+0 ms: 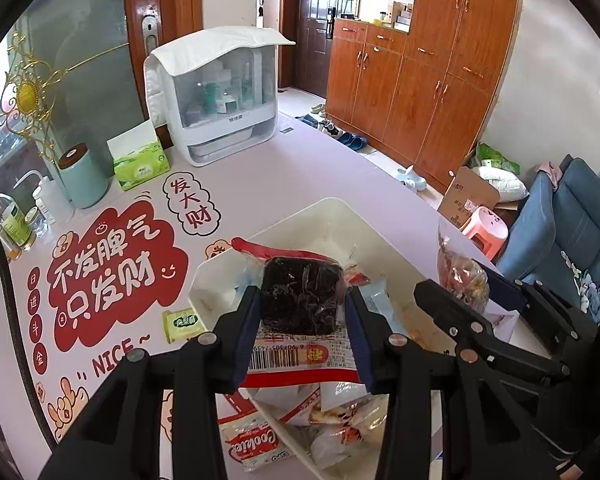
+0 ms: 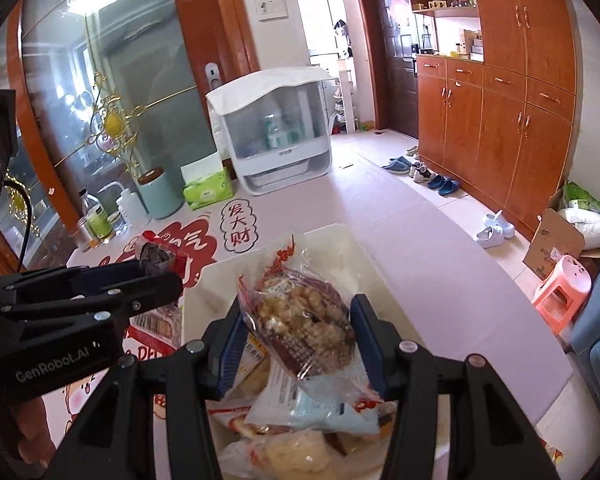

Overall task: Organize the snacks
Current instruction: 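Carry both bags over the white tray and open both grippers, then withdraw both grippers from the tray toward the green packet and Cookies bag, then grasp the green pastry packet with the left gripper while the right grasps the Cookies bag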

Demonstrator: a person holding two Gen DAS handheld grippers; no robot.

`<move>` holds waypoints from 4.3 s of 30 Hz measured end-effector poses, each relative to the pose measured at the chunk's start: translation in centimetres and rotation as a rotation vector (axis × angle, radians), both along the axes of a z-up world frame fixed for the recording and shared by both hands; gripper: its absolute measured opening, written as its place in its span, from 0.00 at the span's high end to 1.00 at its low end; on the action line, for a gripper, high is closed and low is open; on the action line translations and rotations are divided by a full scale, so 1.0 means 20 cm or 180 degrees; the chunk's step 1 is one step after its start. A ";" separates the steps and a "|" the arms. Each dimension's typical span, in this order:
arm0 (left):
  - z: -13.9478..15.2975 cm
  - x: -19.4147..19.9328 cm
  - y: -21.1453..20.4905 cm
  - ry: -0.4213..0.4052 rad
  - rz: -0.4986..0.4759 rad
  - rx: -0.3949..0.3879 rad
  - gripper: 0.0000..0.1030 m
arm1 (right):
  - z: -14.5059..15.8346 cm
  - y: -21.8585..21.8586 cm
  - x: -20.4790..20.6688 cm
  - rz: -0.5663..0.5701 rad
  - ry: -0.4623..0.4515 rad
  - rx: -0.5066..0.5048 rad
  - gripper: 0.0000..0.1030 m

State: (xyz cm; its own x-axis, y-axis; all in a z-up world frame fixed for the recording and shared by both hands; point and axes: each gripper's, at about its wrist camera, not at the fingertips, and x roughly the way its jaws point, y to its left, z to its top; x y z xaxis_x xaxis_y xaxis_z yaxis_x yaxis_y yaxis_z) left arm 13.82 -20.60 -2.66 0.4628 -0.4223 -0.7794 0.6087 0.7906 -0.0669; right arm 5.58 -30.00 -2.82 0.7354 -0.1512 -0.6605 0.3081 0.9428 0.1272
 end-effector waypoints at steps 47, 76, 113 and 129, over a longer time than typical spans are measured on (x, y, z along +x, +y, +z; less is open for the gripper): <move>0.34 0.13 0.71 -0.1167 -0.0386 0.1044 0.17 | 0.02 0.40 -0.05 -0.0469 -0.0001 0.0071 0.27; -0.58 0.51 0.63 -0.0654 -0.2508 0.1642 0.10 | -0.78 1.09 -0.09 -0.0993 0.0391 0.0052 0.27; -1.03 0.78 0.22 0.0326 -0.3069 0.1246 0.59 | -0.93 1.01 0.14 -0.0967 0.0792 -0.0002 0.24; -1.00 0.66 0.56 0.0189 -0.2889 0.1285 0.66 | -0.94 1.06 0.19 -0.0645 0.0873 -0.0249 0.54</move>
